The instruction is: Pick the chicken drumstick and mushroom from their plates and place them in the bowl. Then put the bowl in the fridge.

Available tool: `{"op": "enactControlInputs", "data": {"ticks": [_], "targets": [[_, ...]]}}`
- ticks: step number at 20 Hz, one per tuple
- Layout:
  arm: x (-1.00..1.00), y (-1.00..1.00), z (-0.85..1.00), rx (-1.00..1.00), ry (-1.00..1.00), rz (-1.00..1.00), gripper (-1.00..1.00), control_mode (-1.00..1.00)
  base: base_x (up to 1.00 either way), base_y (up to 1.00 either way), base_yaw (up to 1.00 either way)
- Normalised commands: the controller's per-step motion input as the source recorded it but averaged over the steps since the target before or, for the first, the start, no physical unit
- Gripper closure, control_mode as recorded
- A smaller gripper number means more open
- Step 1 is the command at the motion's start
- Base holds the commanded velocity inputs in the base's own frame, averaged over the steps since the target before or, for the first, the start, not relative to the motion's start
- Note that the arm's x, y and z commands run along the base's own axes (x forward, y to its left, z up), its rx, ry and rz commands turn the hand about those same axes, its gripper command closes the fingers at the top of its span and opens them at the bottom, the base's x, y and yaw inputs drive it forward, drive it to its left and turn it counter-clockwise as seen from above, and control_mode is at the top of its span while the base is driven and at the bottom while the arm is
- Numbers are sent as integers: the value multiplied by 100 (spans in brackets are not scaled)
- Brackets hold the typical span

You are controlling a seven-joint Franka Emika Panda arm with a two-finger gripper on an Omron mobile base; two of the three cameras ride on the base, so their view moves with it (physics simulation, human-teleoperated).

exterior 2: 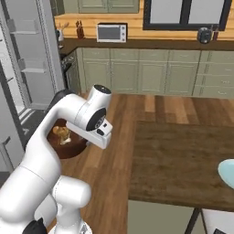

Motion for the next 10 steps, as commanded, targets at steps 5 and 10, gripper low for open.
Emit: {"op": "enactControlInputs", "data": {"ticks": [5, 10], "targets": [[0, 0, 0, 0, 0, 0, 100, 100, 84, 0, -2], [0, 0, 0, 0, 0, 0, 100, 100, 88, 0, 0]]}}
